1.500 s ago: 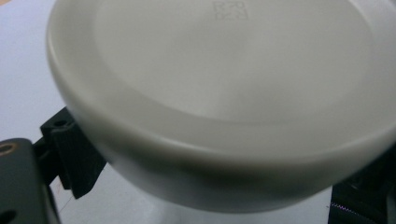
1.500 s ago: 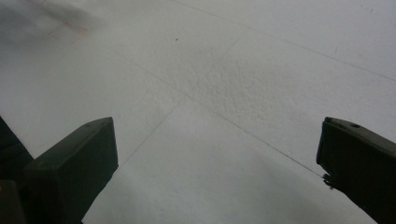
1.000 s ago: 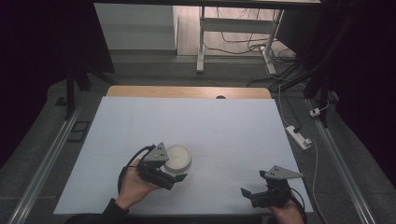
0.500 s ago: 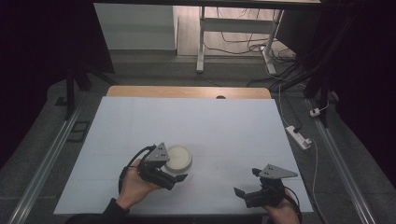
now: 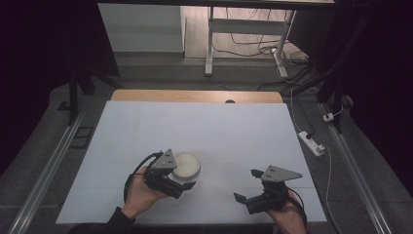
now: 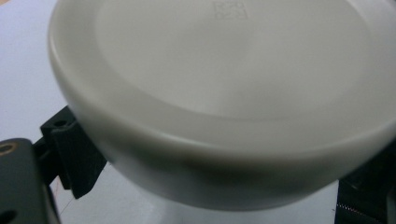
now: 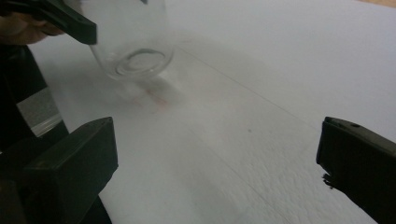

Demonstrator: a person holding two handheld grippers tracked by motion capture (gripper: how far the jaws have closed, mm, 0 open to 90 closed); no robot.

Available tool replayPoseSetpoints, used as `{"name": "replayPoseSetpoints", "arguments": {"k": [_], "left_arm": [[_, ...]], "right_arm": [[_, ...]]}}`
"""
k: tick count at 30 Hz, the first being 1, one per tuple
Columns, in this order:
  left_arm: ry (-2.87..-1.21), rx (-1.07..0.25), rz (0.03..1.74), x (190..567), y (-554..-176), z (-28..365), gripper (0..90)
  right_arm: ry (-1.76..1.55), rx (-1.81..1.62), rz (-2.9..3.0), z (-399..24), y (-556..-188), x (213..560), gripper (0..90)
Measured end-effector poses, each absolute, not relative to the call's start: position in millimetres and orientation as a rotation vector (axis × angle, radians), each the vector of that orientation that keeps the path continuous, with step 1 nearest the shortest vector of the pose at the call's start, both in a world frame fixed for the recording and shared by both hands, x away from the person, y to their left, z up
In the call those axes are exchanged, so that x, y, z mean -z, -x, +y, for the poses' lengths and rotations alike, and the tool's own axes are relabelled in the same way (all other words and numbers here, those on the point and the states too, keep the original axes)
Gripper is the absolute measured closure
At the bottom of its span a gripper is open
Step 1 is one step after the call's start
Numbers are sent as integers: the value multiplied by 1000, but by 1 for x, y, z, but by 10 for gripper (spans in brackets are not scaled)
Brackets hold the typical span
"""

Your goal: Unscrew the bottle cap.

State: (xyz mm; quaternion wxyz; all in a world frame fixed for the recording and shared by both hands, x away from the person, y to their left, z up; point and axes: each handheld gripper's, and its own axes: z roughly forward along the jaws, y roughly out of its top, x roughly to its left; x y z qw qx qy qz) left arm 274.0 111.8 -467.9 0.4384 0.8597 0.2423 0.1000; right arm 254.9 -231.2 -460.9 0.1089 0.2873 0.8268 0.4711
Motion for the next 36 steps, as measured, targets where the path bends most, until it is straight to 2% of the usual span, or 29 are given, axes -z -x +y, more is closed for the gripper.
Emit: {"name": "replayPoseSetpoints", "arguments": {"k": [17, 36], "left_arm": [[-2140, -254, 592, 468, -273, 110, 71], [-2136, -253, 582, 468, -273, 109, 72]], "right_arm": [[-703, -1456, 2498, -184, -264, 440, 0], [-650, -1433, 2516, -146, -274, 431, 0]]}}
